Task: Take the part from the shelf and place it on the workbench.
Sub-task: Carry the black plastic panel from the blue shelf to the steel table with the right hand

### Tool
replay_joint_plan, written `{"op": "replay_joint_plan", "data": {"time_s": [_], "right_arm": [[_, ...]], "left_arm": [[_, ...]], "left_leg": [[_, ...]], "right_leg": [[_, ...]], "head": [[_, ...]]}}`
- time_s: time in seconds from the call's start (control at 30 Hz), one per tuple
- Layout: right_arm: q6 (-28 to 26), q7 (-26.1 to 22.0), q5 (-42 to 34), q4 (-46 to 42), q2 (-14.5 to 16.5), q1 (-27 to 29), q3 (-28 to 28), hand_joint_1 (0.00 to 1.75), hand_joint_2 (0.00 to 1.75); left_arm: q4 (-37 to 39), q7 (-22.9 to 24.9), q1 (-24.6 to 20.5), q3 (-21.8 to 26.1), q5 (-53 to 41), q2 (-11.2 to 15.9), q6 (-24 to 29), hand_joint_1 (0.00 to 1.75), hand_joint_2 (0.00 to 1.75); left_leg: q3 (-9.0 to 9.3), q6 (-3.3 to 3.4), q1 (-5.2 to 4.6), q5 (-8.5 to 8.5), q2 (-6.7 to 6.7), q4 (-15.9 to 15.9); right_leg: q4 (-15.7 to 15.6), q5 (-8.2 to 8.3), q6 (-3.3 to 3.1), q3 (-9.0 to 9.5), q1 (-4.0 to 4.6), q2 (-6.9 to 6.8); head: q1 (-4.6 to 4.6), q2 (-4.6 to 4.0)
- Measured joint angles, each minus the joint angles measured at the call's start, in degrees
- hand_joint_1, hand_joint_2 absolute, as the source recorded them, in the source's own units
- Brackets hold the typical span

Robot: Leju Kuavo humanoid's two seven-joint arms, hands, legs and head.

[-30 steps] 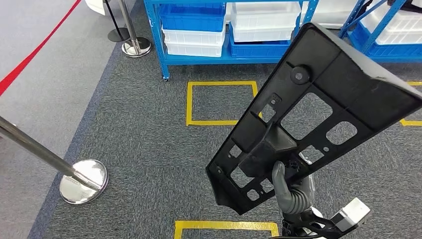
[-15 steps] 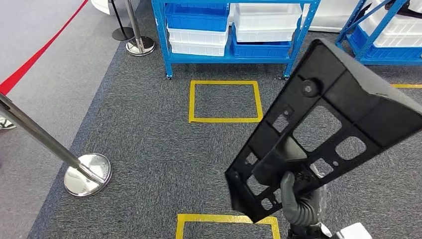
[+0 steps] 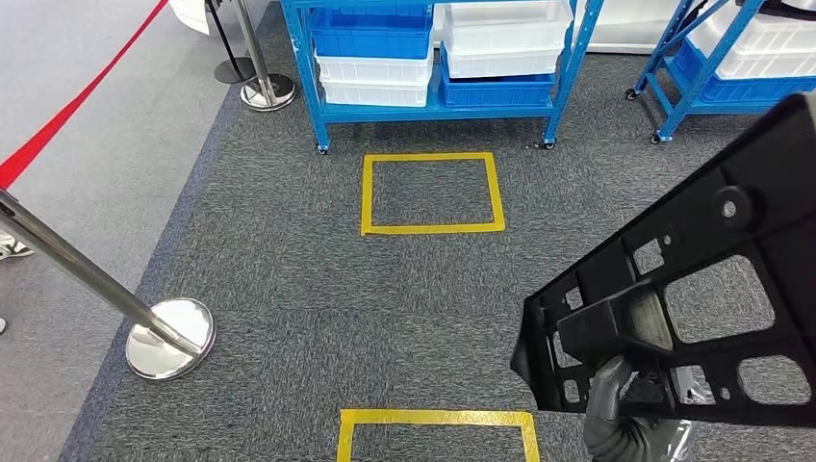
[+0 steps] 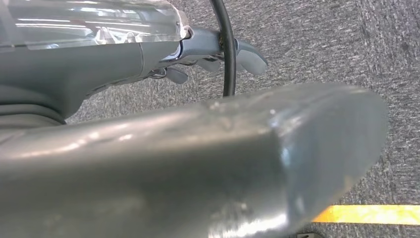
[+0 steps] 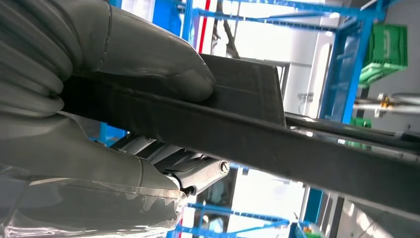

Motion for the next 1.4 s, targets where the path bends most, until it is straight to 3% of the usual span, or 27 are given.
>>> {"op": "replay_joint_plan", "data": {"time_s": [0.07,0.17,0.23,0.3,0.33,0.37,0.4,0.47,0.5,0.53,0.6,0.67,0.7,0.73,0.8,0.83,0.87,0.9,0.93,1.0,1.07,1.1,1.17,1.23,1.3,1.37,1.4], "right_arm": [[-0.33,-0.23,0.14,-0.29,0.41,0.63,0.01,1.75,1.75],[-0.49,-0.31,0.23,-0.76,1.00,1.16,0.02,1.75,1.75],[-0.51,-0.34,0.26,-1.01,1.13,1.38,0.02,1.75,1.75],[-0.52,-0.34,0.26,-1.03,1.16,1.61,0.02,1.75,1.75],[-0.53,-0.33,0.25,-1.02,1.16,1.74,0.02,1.75,1.75],[-0.55,-0.33,0.26,-1.02,1.16,1.85,0.02,1.75,1.75],[-0.60,-0.33,0.26,-1.02,1.16,1.90,0.02,1.75,1.75],[-0.78,-0.32,0.29,-1.01,1.17,1.90,0.02,1.75,1.75],[-0.96,-0.32,0.31,-1.02,1.20,1.91,0.02,1.75,1.75],[-1.15,-0.29,0.32,-1.03,1.24,1.96,0.02,1.75,1.75],[-1.55,-0.32,0.32,-1.10,1.37,2.15,0.02,1.75,1.75],[-1.91,-0.46,0.26,-1.27,1.45,2.33,-0.01,1.75,1.75],[-2.11,-0.57,0.22,-1.44,1.44,2.39,-0.02,1.75,1.75],[-2.27,-0.70,0.20,-1.61,1.44,2.44,-0.02,1.75,1.75],[-2.51,-0.91,0.19,-1.90,1.43,2.50,-0.03,1.75,1.75],[-2.56,-0.95,0.16,-1.94,1.43,2.54,-0.07,1.75,1.75],[-2.58,-0.96,0.12,-1.96,1.42,2.60,-0.13,1.75,1.75],[-2.58,-0.96,0.02,-1.97,1.42,2.65,-0.23,1.75,1.75],[-2.60,-0.96,-0.10,-1.98,1.41,2.69,-0.36,1.75,1.75],[-2.61,-0.98,-0.36,-2.15,1.40,2.71,-0.64,1.75,1.75],[-2.60,-1.04,-0.61,-2.38,1.30,2.58,-0.89,1.75,1.75],[-2.58,-1.06,-0.71,-2.48,1.24,2.54,-1.00,1.75,1.75],[-2.56,-0.99,-0.83,-2.86,1.04,2.50,-1.38,1.75,1.75],[-2.52,-0.84,-0.79,-3.25,0.76,2.29,-1.84,1.75,1.75],[-2.45,-0.61,-0.77,-3.38,0.46,1.85,-2.13,1.75,1.75],[-2.40,-0.19,-1.08,-3.38,0.14,1.44,-2.42,1.75,1.75],[-2.39,0.07,-1.34,-3.38,-0.03,1.23,-2.65,1.75,1.75]], "left_arm": [[-0.03,-0.01,-0.02,0.20,-0.21,0.04,-0.08,0.00,0.00],[-0.11,-0.05,-0.06,0.43,-0.30,0.17,-0.20,0.00,0.00],[-0.12,-0.08,-0.11,0.59,-0.30,0.17,-0.27,0.00,0.00],[-0.13,-0.08,-0.12,0.67,-0.30,0.10,-0.36,0.00,0.00],[-0.13,-0.08,-0.13,0.69,-0.30,0.04,-0.38,0.00,0.00],[-0.13,-0.09,-0.12,0.71,-0.31,-0.02,-0.39,0.00,0.00],[-0.13,-0.09,-0.11,0.73,-0.34,-0.07,-0.39,0.00,0.00],[-0.15,-0.14,-0.08,0.84,-0.50,-0.08,-0.46,0.00,0.00],[-0.21,-0.22,-0.08,0.92,-0.63,-0.08,-0.51,0.00,0.00],[-0.28,-0.33,-0.05,0.99,-0.74,0.00,-0.56,0.00,0.00],[-0.43,-0.55,0.00,1.05,-0.99,0.08,-0.67,0.00,0.00],[-0.44,-0.74,-0.05,1.05,-1.26,0.11,-0.94,0.00,0.00],[-0.44,-0.87,-0.10,1.05,-1.43,0.10,-1.15,0.00,0.00],[-0.44,-0.99,-0.12,1.05,-1.56,0.07,-1.32,0.00,0.00],[-0.44,-1.14,-0.05,1.05,-1.84,0.04,-1.48,0.00,0.00],[-0.44,-1.16,0.00,1.05,-1.96,0.04,-1.48,0.00,0.00],[-0.44,-1.17,0.02,1.05,-2.08,0.04,-1.49,0.00,0.00],[-0.44,-1.21,0.00,1.05,-2.22,0.03,-1.52,0.00,0.00],[-0.44,-1.28,-0.02,1.05,-2.36,0.03,-1.57,0.00,0.00],[-0.46,-1.50,-0.09,1.05,-2.62,0.22,-1.75,0.00,0.00],[-0.50,-1.82,-0.03,1.05,-2.94,0.48,-1.97,0.00,0.00],[-0.52,-1.98,0.00,1.06,-3.13,0.63,-2.12,0.00,0.00],[-0.57,-2.30,-0.04,1.08,-3.48,0.86,-2.38,0.00,0.00],[-0.60,-2.58,-0.22,1.10,-3.78,0.87,-2.51,0.00,0.00],[-0.59,-2.70,-0.18,1.11,-4.08,0.68,-2.53,0.00,0.00],[-0.59,-2.62,-0.09,1.12,-4.46,0.57,-2.54,0.00,0.00],[-0.59,-2.54,-0.14,1.12,-4.64,0.55,-2.53,0.00,0.00]], "left_leg": [[-0.02,0.21,-0.08,0.02,0.00,0.09],[0.93,1.24,0.28,1.39,0.10,-2.20],[1.75,1.44,0.85,2.62,0.25,-4.24],[1.50,1.37,1.00,2.96,0.40,-4.47],[1.23,1.20,1.17,2.90,0.55,-4.22],[0.95,0.94,1.42,2.75,0.74,-3.82],[0.68,0.56,1.77,2.52,0.99,-3.28],[0.12,-0.68,2.45,1.70,1.48,-1.64],[-0.16,-1.43,2.62,1.14,1.72,-0.58],[-0.35,-2.13,2.59,0.68,1.95,0.22],[-0.38,-3.10,2.50,0.21,2.55,0.96],[-0.27,-3.60,2.77,-0.22,2.82,1.05],[-0.58,-3.64,2.88,-1.23,2.46,1.94],[-1.41,-3.55,2.88,-2.97,1.82,4.01],[-4.47,-3.03,2.51,-7.54,0.54,11.47],[-6.04,-2.71,2.24,-9.16,0.22,15.26],[-6.89,-2.29,1.94,-9.68,0.02,17.50],[-6.68,-1.73,1.63,-9.03,-0.13,17.50],[-5.35,-1.03,1.29,-7.37,-0.44,15.12],[-1.36,0.67,0.71,-4.00,-2.96,7.32],[0.78,1.63,0.26,-2.77,-5.51,2.68],[0.97,1.73,0.11,-2.81,-5.86,2.21],[1.24,1.52,0.01,-2.15,-4.41,1.27],[1.64,1.52,0.32,-1.24,-2.80,-0.15],[1.70,1.71,0.35,-0.78,-1.08,-0.81],[1.46,1.79,0.23,-0.76,0.78,-0.73],[1.39,1.79,0.18,-0.77,1.66,-0.70]], "right_leg": [[-0.21,0.25,0.16,0.03,-0.22,-0.01],[-0.50,0.17,0.82,0.21,-0.23,-0.04],[2.95,-2.56,1.34,-1.36,-0.36,0.05],[9.97,-6.35,2.12,-4.68,-0.96,0.11],[12.64,-7.20,2.58,-5.90,-1.34,0.09],[13.78,-7.10,3.11,-6.38,-1.76,0.05],[12.53,-5.85,3.69,-5.68,-2.19,-0.09],[5.79,-2.43,4.88,-2.11,-2.99,-1.26],[3.01,-1.38,5.06,-0.80,-3.21,-2.07],[1.65,-1.06,4.76,-0.22,-3.23,-2.54],[2.10,-1.28,3.37,-0.85,-3.05,-2.26],[2.43,-1.12,2.10,-1.29,-2.94,-1.24],[2.38,-0.92,1.62,-1.48,-2.87,-0.78],[2.33,-0.69,1.20,-1.68,-2.74,-0.36],[2.34,-0.33,0.61,-2.21,-2.25,0.59],[2.36,-0.18,0.38,-2.46,-1.92,1.16],[2.37,-0.05,0.19,-2.64,-1.57,1.79],[2.38,0.06,0.07,-2.72,-1.23,2.46],[2.38,0.14,0.00,-2.72,-0.93,3.17],[2.38,0.31,0.05,-2.68,-0.60,4.45],[2.39,0.66,0.50,-2.98,-0.84,5.69],[2.32,0.91,0.89,-3.22,-1.06,6.35],[2.19,1.31,1.73,-3.56,-1.36,7.29],[3.93,-0.01,2.37,-4.54,-1.06,5.19],[9.64,-3.54,2.73,-7.23,-0.85,1.88],[15.10,-5.83,2.97,-9.58,-1.05,0.60],[15.44,-5.54,3.03,-9.45,-1.13,0.31]], "head": [[0.00,0.00],[0.01,0.00],[0.26,0.00],[0.44,0.00],[0.45,0.00],[0.45,0.00],[0.46,0.01],[0.53,0.01],[0.75,0.00],[0.86,0.00],[0.81,0.00],[0.40,0.00],[0.30,0.00],[0.20,0.00],[-0.01,0.01],[-0.04,0.01],[-0.06,0.01],[-0.05,0.01],[-0.05,0.01],[0.08,0.01],[0.29,0.01],[0.34,0.01],[0.23,0.01],[0.51,0.00],[0.88,-0.01],[1.03,0.00],[1.03,0.00]]}}
